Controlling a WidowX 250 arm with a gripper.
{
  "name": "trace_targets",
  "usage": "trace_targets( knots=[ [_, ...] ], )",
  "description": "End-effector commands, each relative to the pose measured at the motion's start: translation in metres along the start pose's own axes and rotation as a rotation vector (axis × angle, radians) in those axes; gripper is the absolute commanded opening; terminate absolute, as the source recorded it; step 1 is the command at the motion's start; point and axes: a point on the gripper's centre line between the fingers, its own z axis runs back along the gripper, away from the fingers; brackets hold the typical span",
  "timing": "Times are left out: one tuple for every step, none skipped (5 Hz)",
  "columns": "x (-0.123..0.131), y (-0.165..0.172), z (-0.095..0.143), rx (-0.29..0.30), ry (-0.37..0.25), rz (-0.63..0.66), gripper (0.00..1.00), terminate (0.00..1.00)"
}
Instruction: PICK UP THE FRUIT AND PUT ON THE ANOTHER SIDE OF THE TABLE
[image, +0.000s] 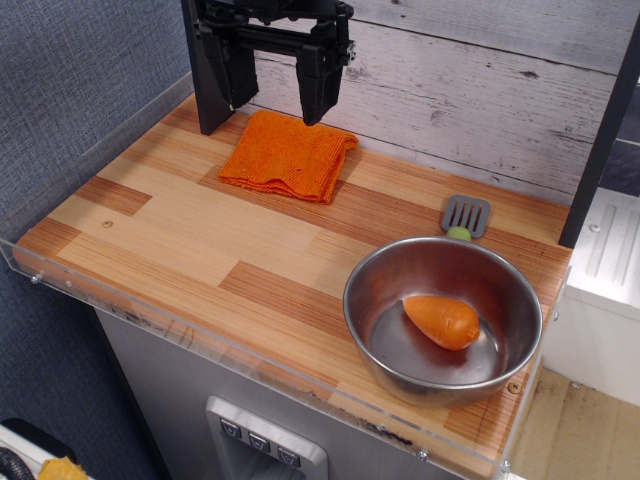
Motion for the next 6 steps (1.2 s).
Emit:
trace_targets(
  knots=[
    [0.0,0.0,0.0,0.0,0.0,0.0,1.0,0.0],
    [-0.008,-0.024,-0.008,-0.044,0.007,-0.086,1.0,0.0],
    [-0.019,-0.059,-0.017,-0.104,-0.001,-0.209,1.0,0.0],
    [-0.032,-0.09,-0.024,-0.102,-0.002,-0.317,1.0,0.0],
    [-0.037,-0.103,-0.034,-0.111,0.01,-0.344,1.0,0.0],
    [-0.04,-0.112,-0.052,-0.085,0.039,-0.385,1.0,0.0]
  ],
)
